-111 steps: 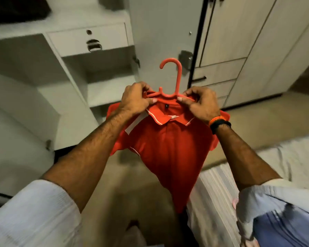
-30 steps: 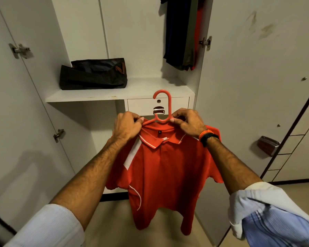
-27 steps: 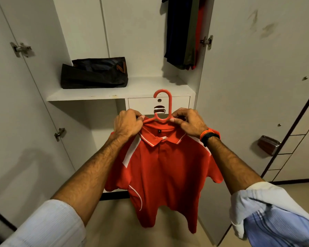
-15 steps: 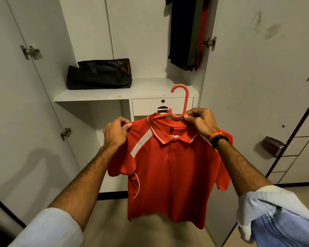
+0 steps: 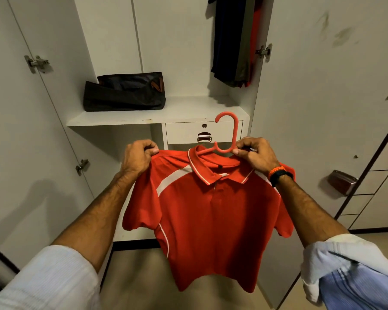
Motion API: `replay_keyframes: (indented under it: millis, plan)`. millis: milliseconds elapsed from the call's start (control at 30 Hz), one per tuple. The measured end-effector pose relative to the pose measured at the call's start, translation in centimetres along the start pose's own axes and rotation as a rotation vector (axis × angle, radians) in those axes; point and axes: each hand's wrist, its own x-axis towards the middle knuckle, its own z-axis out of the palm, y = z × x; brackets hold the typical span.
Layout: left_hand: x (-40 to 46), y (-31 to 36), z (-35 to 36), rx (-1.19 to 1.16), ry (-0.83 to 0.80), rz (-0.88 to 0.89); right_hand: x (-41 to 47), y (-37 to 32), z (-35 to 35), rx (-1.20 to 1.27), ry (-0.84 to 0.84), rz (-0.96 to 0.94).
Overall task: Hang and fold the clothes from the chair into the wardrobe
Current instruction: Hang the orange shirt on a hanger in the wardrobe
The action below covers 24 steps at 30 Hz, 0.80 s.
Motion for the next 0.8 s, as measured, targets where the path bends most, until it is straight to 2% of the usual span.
replay_keyframes:
  millis: [100, 133, 267, 333, 600, 700, 800]
  plan:
    - [1.2, 0.7, 0.2, 0.231, -0.206, -0.047, 0.2, 0.2, 0.2, 0.086, -0.014, 0.031]
    - [1.4, 1.0, 0.3, 0.233, -0.235, -0.050, 0.3, 0.3, 0.4, 0.100, -0.013, 0.033]
    - [1.1, 3.5, 0.8, -0.091, -0.343, 0.054, 0.4, 0.4, 1.5, 0.112, -0.030, 0.048]
    - [0.8, 4.7, 1.3, -0.118, -0.404, 0.130, 0.7, 0.1, 2.1, 0.112, -0.033, 0.068]
    - [0.2, 6.1, 3.4, -0.144, -0.349, 0.175, 0.9, -0.2, 2.8, 0.102, -0.056, 0.087]
    - [0.1, 7.1, 4.5, -0.089, -0.326, 0.206, 1.0, -0.8, 3.2, 0.090, -0.061, 0.066]
    - [0.1, 7.8, 5.3, -0.018, -0.338, 0.147, 1.0, -1.2, 3.4, 0.047, -0.077, 0.040]
